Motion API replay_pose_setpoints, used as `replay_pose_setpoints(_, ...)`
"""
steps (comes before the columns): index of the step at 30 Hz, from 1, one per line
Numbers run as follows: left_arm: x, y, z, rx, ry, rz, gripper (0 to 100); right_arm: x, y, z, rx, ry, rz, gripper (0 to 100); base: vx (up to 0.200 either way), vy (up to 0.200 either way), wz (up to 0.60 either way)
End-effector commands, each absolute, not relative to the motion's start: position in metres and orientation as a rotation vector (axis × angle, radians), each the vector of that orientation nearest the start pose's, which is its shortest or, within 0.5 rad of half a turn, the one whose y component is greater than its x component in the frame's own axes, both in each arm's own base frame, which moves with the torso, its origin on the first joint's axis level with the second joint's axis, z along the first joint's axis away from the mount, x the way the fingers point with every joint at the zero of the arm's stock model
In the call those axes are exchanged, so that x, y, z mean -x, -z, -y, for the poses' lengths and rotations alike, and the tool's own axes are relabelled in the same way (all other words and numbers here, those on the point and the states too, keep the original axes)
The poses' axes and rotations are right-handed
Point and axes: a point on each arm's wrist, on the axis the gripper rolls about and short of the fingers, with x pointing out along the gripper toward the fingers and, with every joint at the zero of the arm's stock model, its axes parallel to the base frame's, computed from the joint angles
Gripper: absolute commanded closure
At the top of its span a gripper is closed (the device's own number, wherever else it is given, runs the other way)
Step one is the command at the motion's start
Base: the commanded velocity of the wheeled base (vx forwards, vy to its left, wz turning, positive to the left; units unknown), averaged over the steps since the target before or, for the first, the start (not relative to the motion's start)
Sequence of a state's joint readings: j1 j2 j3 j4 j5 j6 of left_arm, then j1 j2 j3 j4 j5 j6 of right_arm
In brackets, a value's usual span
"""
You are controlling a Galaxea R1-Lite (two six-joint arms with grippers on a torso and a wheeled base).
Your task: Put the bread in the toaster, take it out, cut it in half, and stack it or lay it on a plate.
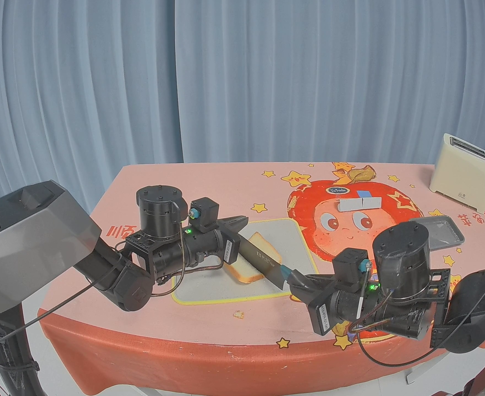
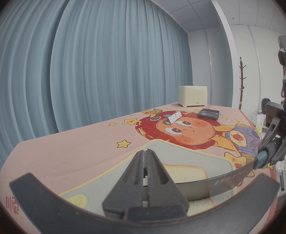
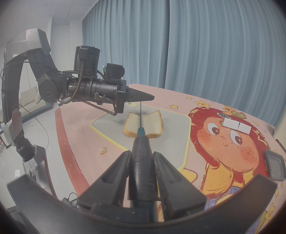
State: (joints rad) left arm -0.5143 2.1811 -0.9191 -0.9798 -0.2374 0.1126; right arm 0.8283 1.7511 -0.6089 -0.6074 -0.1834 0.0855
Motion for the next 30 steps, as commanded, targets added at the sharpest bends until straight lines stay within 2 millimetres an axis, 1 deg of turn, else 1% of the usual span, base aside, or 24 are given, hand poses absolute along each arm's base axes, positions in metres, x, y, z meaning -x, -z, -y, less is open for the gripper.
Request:
replay_pose_setpoints(1,-0.342,-0.067,0.200,-0.150,0.766,-0.268,100,-0.197,-0.112,-0.204,0.188,-0.594,-0.518,100,0.000,0.000,0.00)
replay_pose_setpoints(5,-0.342,-0.081,0.201,-0.145,0.768,-0.226,100,-0.197,-0.115,-0.203,0.181,-0.594,-0.506,100,0.000,0.000,0.00)
replay_pose_setpoints(7,-0.342,-0.081,0.201,-0.145,0.768,-0.226,100,-0.197,-0.115,-0.203,0.181,-0.594,-0.506,100,0.000,0.000,0.00)
replay_pose_setpoints(8,-0.339,-0.098,0.200,-0.138,0.767,-0.183,100,-0.198,-0.119,-0.204,0.170,-0.598,-0.487,100,0.000,0.000,0.00)
replay_pose_setpoints(12,-0.336,-0.107,0.197,-0.135,0.765,-0.165,100,-0.197,-0.123,-0.204,0.162,-0.599,-0.472,100,0.000,0.000,0.00)
replay_pose_setpoints(19,-0.337,-0.103,0.196,-0.137,0.760,-0.179,100,-0.197,-0.123,-0.204,0.161,-0.601,-0.470,100,0.000,0.000,0.00)
replay_pose_setpoints(26,-0.342,-0.082,0.198,-0.145,0.759,-0.228,100,-0.196,-0.119,-0.204,0.172,-0.602,-0.488,100,0.000,0.000,0.00)
replay_pose_setpoints(30,-0.342,-0.079,0.199,-0.146,0.761,-0.234,100,-0.195,-0.116,-0.204,0.180,-0.602,-0.501,100,0.000,0.000,0.00)
